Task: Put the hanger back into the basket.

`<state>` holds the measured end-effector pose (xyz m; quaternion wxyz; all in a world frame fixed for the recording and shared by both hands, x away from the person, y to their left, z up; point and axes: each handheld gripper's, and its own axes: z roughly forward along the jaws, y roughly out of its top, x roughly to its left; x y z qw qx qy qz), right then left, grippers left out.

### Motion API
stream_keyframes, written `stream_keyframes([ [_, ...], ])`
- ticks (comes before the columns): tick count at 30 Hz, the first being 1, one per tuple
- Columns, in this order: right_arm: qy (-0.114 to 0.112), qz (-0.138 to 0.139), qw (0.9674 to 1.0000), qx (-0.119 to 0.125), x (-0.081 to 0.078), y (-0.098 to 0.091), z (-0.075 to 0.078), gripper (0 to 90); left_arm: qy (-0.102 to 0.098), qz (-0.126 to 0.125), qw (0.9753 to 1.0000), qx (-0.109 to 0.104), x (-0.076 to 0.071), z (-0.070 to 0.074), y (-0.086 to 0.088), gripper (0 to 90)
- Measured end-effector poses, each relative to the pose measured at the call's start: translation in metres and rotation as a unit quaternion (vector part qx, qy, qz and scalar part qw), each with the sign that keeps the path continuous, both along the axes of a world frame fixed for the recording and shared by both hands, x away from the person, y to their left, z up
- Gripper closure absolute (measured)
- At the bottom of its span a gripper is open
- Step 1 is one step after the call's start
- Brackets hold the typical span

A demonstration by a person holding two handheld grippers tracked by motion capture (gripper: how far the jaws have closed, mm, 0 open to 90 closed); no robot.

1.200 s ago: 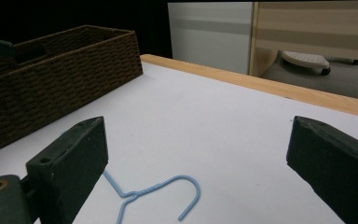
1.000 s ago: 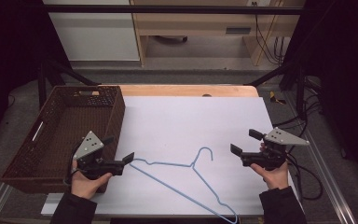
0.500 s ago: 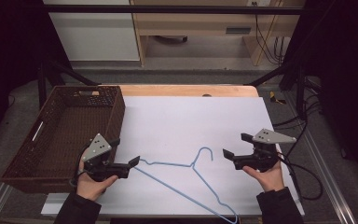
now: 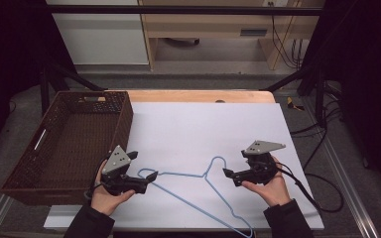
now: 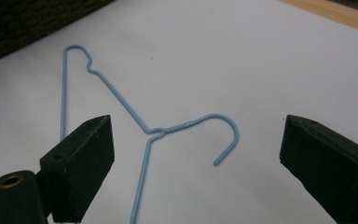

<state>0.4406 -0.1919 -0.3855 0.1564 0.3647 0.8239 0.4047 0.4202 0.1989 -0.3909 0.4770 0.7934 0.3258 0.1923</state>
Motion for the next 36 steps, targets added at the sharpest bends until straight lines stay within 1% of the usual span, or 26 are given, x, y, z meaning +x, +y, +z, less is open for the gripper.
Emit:
stream_keyframes([
  [2, 0.009, 0.001, 0.9998, -0.015, 0.001, 0.005, -0.001, 10.2, 0.0, -0.002, 1.0, 0.002, 0.0, -0.001, -0.001, 6.0],
  [3, 0.014, 0.007, 0.9994, -0.032, 0.003, 0.011, -0.002, 10.5, 0.001, -0.004, 1.0, 0.005, 0.0, -0.002, -0.003, 6.0],
  [4, 0.014, 0.007, 0.9994, -0.032, 0.003, 0.011, -0.002, 10.5, 0.001, -0.004, 1.0, 0.005, 0.0, -0.002, -0.003, 6.0],
  [5, 0.019, 0.008, 0.9989, -0.042, 0.004, 0.014, -0.002, 11.3, 0.002, -0.005, 1.0, 0.005, 0.0, -0.002, -0.004, 6.0],
  [6, 0.031, 0.011, 0.9978, -0.058, 0.005, 0.019, -0.003, 12.4, 0.002, -0.005, 1.0, 0.006, 0.0, -0.002, -0.005, 6.0],
  [7, 0.031, 0.011, 0.9978, -0.058, 0.005, 0.019, -0.003, 12.4, 0.003, -0.006, 1.0, 0.007, 0.0, -0.003, -0.005, 6.0],
  [10, 0.055, 0.013, 0.9951, -0.081, 0.006, 0.026, -0.006, 13.1, 0.005, -0.008, 0.9999, 0.011, 0.0, -0.005, -0.008, 6.0],
  [11, 0.065, 0.015, 0.9932, -0.096, 0.006, 0.031, -0.01, 13.6, 0.006, -0.008, 0.9999, 0.011, 0.0, -0.005, -0.008, 6.0],
  [12, 0.065, 0.015, 0.9932, -0.096, 0.006, 0.031, -0.01, 13.6, 0.006, -0.009, 0.9999, 0.012, 0.0, -0.005, -0.009, 6.0],
  [15, 0.084, 0.021, 0.9893, -0.117, 0.007, 0.038, -0.019, 15.3, 0.007, -0.011, 0.9998, 0.014, 0.0, -0.006, -0.01, 6.0],
  [17, 0.094, 0.023, 0.9875, -0.125, 0.007, 0.041, -0.022, 15.4, 0.008, -0.012, 0.9998, 0.015, 0.0, -0.007, -0.011, 6.0],
  [18, 0.102, 0.02, 0.9858, -0.131, 0.008, 0.043, -0.024, 15.3, 0.009, -0.012, 0.9998, 0.016, 0.001, -0.007, -0.011, 6.0],
  [19, 0.102, 0.022, 0.9852, -0.136, 0.008, 0.045, -0.026, 15.4, 0.009, -0.012, 0.9998, 0.016, 0.001, -0.008, -0.012, 6.0],
  [20, 0.108, 0.024, 0.9836, -0.143, 0.009, 0.047, -0.027, 15.7, 0.01, -0.012, 0.9998, 0.015, 0.001, -0.008, -0.012, 6.0],
  [21, 0.111, 0.026, 0.9829, -0.145, 0.01, 0.049, -0.029, 15.8, 0.011, -0.012, 0.9997, 0.015, 0.001, -0.008, -0.012, 6.0],
  [24, 0.121, 0.032, 0.9796, -0.157, 0.013, 0.056, -0.032, 18.7, 0.012, -0.013, 0.9997, 0.015, 0.001, -0.008, -0.011, 6.1],
  [27, 0.128, 0.038, 0.9765, -0.17, 0.014, 0.062, -0.036, 19.1, 0.012, -0.014, 0.9997, 0.016, 0.001, -0.009, -0.012, 6.1],
  [30, 0.137, 0.045, 0.9727, -0.182, 0.016, 0.068, -0.039, 24.0, 0.013, -0.015, 0.9997, 0.017, 0.002, -0.009, -0.012, 6.1],
  [31, 0.137, 0.05, 0.9722, -0.184, 0.017, 0.07, -0.04, 24.8, 0.014, -0.015, 0.9996, 0.018, 0.003, -0.009, -0.012, 6.1],
  [33, 0.146, 0.048, 0.9704, -0.186, 0.018, 0.072, -0.042, 27.7, 0.015, -0.014, 0.9996, 0.019, 0.003, -0.01, -0.012, 6.1],
  [35, 0.152, 0.051, 0.9682, -0.192, 0.02, 0.074, -0.044, 32.0, 0.015, -0.014, 0.9996, 0.02, 0.002, -0.01, -0.012, 6.1],
  [36, 0.153, 0.055, 0.9663, -0.199, 0.02, 0.075, -0.046, 34.1, 0.015, -0.014, 0.9996, 0.02, 0.002, -0.01, -0.012, 6.1],
])
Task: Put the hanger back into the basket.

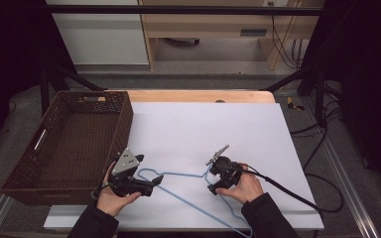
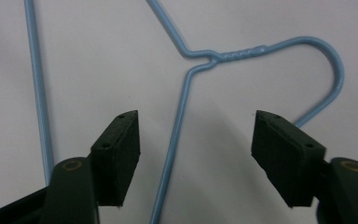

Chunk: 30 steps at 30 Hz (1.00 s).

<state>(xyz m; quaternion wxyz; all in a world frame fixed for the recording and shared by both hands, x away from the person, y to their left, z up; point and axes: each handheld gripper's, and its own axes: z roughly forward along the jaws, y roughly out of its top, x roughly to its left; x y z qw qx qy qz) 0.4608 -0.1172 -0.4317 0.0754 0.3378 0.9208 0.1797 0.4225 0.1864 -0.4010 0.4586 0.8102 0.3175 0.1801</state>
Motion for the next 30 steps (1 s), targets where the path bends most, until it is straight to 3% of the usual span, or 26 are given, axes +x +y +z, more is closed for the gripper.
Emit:
stream_keyframes([
  [9, 0.032, 0.001, 0.9992, -0.023, 0.0, 0.006, -0.01, 51.0, 0.002, -0.002, 1.0, 0.004, 0.0, -0.001, -0.002, 6.2],
  [16, 0.037, 0.01, 0.9987, -0.035, -0.002, 0.01, -0.017, 63.8, 0.004, -0.004, 0.9999, 0.009, 0.0, -0.003, -0.004, 6.2],
  [30, 0.052, -0.011, 0.9981, -0.03, 0.0, 0.011, -0.017, 80.1, 0.008, -0.005, 0.9999, 0.012, 0.001, -0.004, -0.006, 6.2],
])
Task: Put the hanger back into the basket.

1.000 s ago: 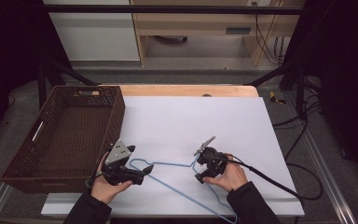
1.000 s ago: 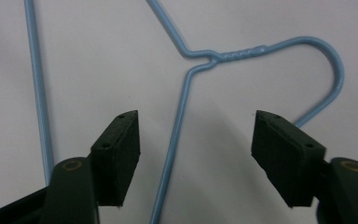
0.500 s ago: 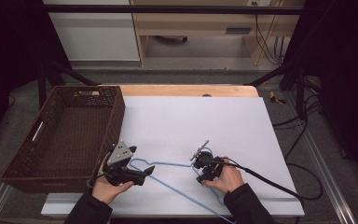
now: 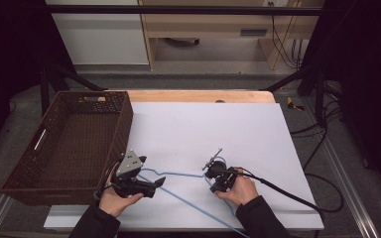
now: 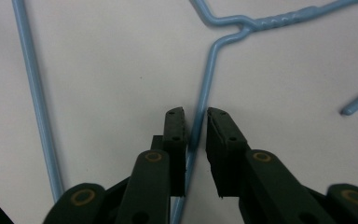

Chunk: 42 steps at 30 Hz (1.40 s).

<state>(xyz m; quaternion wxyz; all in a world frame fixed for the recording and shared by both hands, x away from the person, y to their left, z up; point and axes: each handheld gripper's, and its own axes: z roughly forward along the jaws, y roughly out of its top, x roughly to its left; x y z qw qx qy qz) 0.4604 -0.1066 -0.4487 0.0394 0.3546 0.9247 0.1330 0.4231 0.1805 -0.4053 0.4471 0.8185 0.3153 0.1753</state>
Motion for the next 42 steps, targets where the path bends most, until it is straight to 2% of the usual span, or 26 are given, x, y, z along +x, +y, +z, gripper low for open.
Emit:
stream_keyframes([
  [2, 0.003, -0.002, 1.0, 0.0, 0.002, -0.001, 0.0, 81.9, 0.0, 0.0, 1.0, 0.001, 0.0, 0.0, 0.0, 6.2],
  [3, 0.013, -0.017, 0.9998, 0.0, 0.001, 0.001, 0.001, 82.8, 0.001, -0.001, 1.0, 0.001, 0.0, 0.0, 0.0, 6.2],
  [5, 0.016, -0.024, 0.9996, 0.0, 0.002, 0.001, 0.001, 84.0, 0.001, -0.001, 1.0, 0.002, 0.0, 0.0, 0.0, 6.3],
  [8, 0.009, -0.014, 0.9999, 0.001, 0.004, -0.001, -0.001, 84.6, 0.001, -0.002, 1.0, 0.003, 0.0, -0.001, -0.001, 6.3],
  [9, 0.017, -0.027, 0.9995, 0.002, 0.003, 0.0, 0.0, 84.8, 0.001, -0.001, 1.0, 0.003, 0.0, -0.001, -0.001, 6.3],
  [13, 0.02, -0.028, 0.9994, 0.003, 0.006, -0.002, 0.0, 85.9, 0.003, -0.004, 1.0, 0.004, 0.0, -0.001, -0.001, 6.3],
  [14, 0.03, -0.047, 0.9984, 0.004, 0.005, 0.0, 0.002, 86.3, 0.003, -0.004, 1.0, 0.005, 0.0, -0.001, -0.001, 6.3],
  [19, 0.019, -0.035, 0.9992, 0.005, 0.006, -0.002, 0.001, 87.3, 0.004, -0.005, 1.0, 0.006, 0.0, -0.001, -0.002, 6.3],
  [25, 0.02, -0.036, 0.9991, 0.002, 0.006, -0.002, 0.002, 87.4, 0.006, -0.007, 0.9999, 0.009, 0.0, -0.002, -0.003, 6.3],
  [26, 0.018, -0.029, 0.9994, 0.004, 0.005, -0.003, 0.002, 87.4, 0.006, -0.008, 0.9999, 0.009, 0.0, -0.002, -0.004, 6.3],
  [27, 0.022, -0.04, 0.999, 0.005, 0.004, -0.001, 0.003, 87.4, 0.007, -0.009, 0.9999, 0.01, 0.0, -0.002, -0.004, 6.3],
  [30, 0.013, -0.02, 0.9997, 0.01, 0.004, -0.004, 0.004, 87.5, 0.008, -0.013, 0.9998, 0.011, 0.001, -0.002, -0.005, 6.3],
  [32, 0.015, -0.029, 0.9994, 0.014, 0.003, -0.003, 0.007, 87.5, 0.009, -0.016, 0.9998, 0.013, 0.001, -0.002, -0.007, 6.4],
  [33, 0.01, -0.018, 0.9997, 0.015, 0.004, -0.005, 0.008, 87.5, 0.01, -0.017, 0.9997, 0.014, 0.001, -0.003, -0.008, 6.5],
  [37, -0.006, -0.004, 0.9997, 0.022, 0.003, -0.007, 0.011, 87.5, 0.016, -0.025, 0.9992, 0.025, 0.004, -0.004, -0.015, 6.7],
  [40, -0.006, -0.007, 0.9996, 0.028, 0.002, -0.008, 0.015, 87.5, 0.019, -0.036, 0.9984, 0.038, 0.006, -0.004, -0.022, 6.8],
  [42, -0.015, 0.002, 0.9994, 0.03, 0.002, -0.009, 0.016, 87.5, 0.024, -0.044, 0.9977, 0.045, 0.009, -0.004, -0.027, 7.7],
])
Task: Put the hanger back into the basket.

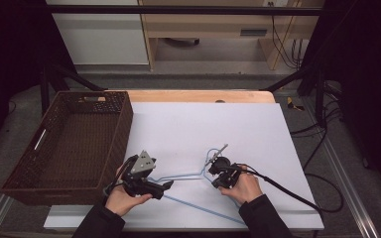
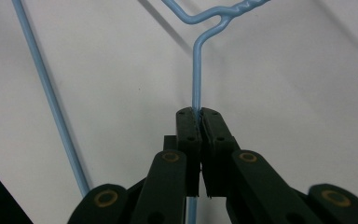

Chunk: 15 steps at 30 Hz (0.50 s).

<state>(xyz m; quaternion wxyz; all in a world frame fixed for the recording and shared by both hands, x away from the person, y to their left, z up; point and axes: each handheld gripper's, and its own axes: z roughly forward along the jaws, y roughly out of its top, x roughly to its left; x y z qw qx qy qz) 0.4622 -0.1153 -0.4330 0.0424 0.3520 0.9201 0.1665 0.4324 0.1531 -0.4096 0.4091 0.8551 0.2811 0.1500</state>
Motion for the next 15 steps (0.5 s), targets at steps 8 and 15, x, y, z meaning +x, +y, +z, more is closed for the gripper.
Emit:
stream_keyframes([
  [8, -0.011, 0.004, 0.9999, 0.009, -0.004, -0.001, 0.004, 87.5, 0.015, -0.021, 0.9993, 0.028, 0.012, -0.007, -0.022, 8.3],
  [15, -0.02, 0.012, 0.9996, 0.014, -0.005, -0.003, 0.007, 87.5, 0.022, -0.037, 0.998, 0.047, 0.018, -0.012, -0.033, 11.4],
])
